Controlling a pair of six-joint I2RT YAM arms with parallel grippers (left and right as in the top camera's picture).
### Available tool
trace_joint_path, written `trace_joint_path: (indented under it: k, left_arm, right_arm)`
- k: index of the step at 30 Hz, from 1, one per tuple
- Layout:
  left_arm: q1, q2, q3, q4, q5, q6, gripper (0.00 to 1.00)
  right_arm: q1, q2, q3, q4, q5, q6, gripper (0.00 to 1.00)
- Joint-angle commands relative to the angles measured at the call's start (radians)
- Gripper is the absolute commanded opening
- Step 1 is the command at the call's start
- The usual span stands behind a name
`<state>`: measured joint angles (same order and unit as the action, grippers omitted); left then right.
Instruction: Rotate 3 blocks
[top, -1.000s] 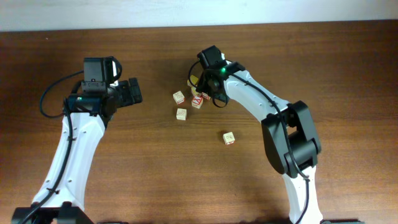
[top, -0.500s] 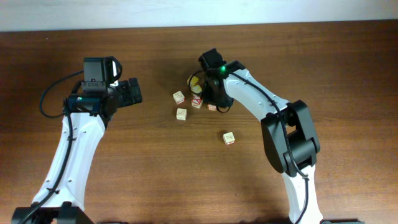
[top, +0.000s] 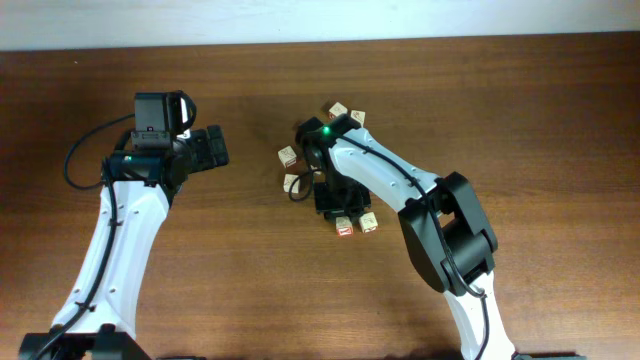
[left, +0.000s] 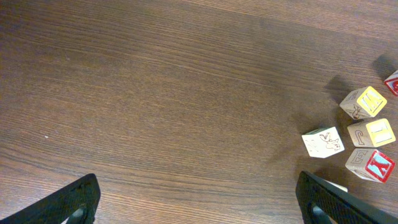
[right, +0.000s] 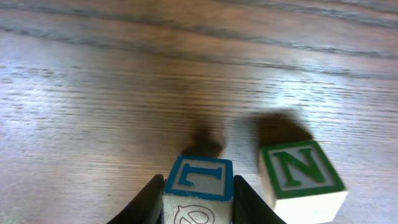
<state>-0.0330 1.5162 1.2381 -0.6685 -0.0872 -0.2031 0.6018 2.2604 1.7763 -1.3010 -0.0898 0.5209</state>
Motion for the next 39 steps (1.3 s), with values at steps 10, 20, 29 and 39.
trace_joint_path:
  k: [10, 20, 29, 39]
  left_arm:
    - [0.003, 0.004, 0.01, 0.002, -0.015, -0.009, 0.99]
    - [0.003, 0.004, 0.01, 0.002, -0.015, -0.009, 0.99]
    - [0.003, 0.004, 0.01, 0.001, -0.015, -0.009, 0.99]
    - [0.003, 0.004, 0.01, 0.001, -0.015, -0.009, 0.99]
  right_arm:
    - [-0.032, 0.001, 0.193, 0.114, 0.025, 0.024, 0.64]
    - [-0.034, 0.095, 0.185, 0.409, 0.107, 0.245, 0.59]
    - [-0.033, 0.119, 0.184, 0.34, 0.122, 0.244, 0.33]
    - [0.027, 0.116, 0.147, -0.01, -0.12, 0.116, 0.31]
